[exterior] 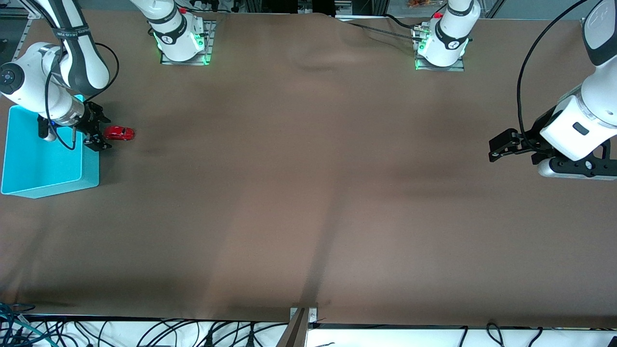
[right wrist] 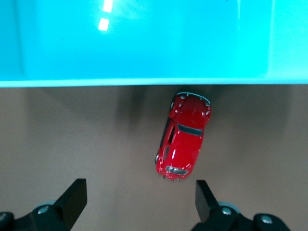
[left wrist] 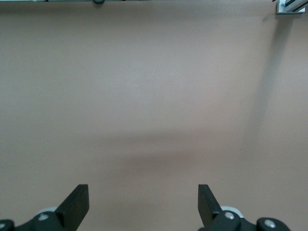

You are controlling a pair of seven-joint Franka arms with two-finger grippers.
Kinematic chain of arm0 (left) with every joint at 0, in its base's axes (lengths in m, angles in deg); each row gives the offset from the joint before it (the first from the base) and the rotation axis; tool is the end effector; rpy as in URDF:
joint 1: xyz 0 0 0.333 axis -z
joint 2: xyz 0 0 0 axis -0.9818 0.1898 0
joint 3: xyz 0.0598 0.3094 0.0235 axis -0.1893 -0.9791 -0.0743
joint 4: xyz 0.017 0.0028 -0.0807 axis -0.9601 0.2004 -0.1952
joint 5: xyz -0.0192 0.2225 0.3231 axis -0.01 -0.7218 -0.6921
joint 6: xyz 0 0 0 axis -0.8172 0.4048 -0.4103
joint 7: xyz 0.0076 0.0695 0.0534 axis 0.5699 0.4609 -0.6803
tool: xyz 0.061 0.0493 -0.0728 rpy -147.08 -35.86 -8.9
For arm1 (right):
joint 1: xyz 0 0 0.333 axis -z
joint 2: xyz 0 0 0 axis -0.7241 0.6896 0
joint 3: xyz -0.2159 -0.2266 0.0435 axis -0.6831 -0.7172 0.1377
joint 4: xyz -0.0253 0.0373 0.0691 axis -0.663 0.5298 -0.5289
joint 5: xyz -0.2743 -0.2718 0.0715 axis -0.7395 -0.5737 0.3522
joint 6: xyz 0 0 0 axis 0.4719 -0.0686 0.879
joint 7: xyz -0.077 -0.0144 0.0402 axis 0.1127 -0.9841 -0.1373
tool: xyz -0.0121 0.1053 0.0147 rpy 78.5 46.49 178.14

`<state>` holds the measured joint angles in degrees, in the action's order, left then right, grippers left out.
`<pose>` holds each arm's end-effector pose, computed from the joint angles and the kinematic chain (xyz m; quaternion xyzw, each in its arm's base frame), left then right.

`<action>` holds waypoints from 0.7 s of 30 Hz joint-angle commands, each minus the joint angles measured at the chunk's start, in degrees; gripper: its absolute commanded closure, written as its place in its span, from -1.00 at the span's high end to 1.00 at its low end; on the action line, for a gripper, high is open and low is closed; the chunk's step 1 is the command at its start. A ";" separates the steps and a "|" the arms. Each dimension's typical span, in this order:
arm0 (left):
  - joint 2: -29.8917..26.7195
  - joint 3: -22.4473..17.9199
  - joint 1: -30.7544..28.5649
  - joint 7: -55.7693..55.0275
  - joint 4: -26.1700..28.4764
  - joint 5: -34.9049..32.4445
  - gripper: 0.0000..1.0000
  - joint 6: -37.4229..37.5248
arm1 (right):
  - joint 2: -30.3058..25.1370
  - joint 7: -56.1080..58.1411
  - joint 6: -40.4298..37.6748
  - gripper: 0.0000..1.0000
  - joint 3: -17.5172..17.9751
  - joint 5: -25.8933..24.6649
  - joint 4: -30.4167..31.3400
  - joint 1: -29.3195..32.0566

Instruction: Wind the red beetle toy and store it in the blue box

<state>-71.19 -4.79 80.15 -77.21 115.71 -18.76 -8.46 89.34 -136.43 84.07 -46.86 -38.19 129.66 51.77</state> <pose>0.6282 -0.0742 0.5981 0.9998 -0.0100 0.0086 0.0171 0.4279 -0.1570 0.2248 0.7684 -0.6387 -0.0184 0.0366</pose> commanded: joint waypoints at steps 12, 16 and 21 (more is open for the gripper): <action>-0.22 0.10 0.23 1.65 -0.73 -0.11 1.00 1.11 | 3.90 -0.14 8.29 1.00 -0.89 0.41 3.17 0.52; -0.22 0.18 0.23 1.65 -0.73 0.06 1.00 1.11 | 4.25 -0.14 8.47 1.00 -1.85 0.32 3.17 0.52; -0.31 1.15 0.23 1.47 -0.73 -0.20 1.00 1.11 | 4.17 -0.05 8.47 0.86 -2.20 0.23 3.17 0.52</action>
<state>-71.19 -4.34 80.18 -77.02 115.71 -18.76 -8.46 93.95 -136.48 91.04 -48.74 -38.19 131.85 51.91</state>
